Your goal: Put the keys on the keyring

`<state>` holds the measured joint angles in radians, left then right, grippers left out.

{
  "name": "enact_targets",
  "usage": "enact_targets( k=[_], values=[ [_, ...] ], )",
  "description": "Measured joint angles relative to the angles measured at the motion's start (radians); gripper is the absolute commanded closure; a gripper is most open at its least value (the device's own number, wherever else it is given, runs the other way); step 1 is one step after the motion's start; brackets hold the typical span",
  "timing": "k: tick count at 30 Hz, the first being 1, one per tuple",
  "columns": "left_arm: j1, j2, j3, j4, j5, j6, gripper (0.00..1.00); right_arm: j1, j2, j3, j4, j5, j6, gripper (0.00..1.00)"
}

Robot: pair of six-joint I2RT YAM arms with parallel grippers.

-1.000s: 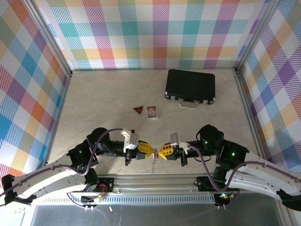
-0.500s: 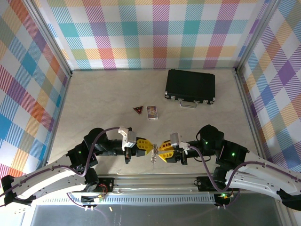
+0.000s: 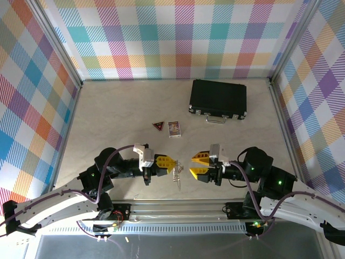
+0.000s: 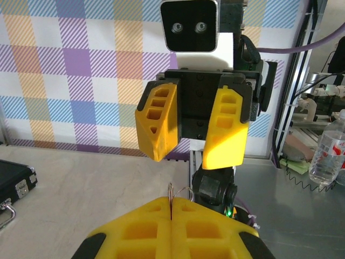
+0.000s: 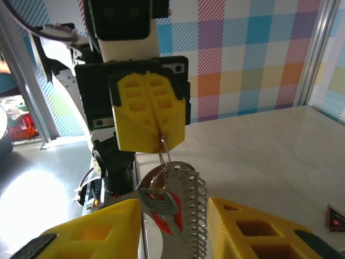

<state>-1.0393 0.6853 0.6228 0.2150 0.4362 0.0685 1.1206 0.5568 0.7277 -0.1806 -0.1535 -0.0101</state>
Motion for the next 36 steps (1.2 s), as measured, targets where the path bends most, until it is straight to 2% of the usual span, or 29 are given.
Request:
enact_targets(
  k=[4,13,23,36],
  values=[
    [0.000,0.000,-0.002,0.027,0.026,-0.001,1.00,0.000,0.003,0.000,0.001,0.005,0.029,0.68],
    [0.000,-0.003,-0.005,0.061,0.103,-0.019,1.00,0.000,0.050,0.000,0.045,-0.095,0.028,0.73],
    [0.000,0.023,-0.005,0.070,0.132,-0.023,1.00,0.000,0.092,0.000,0.098,-0.147,0.018,0.80],
    [0.000,0.034,-0.005,0.077,0.148,-0.023,1.00,0.000,0.097,0.000,0.109,-0.192,0.002,0.81]
  ],
)
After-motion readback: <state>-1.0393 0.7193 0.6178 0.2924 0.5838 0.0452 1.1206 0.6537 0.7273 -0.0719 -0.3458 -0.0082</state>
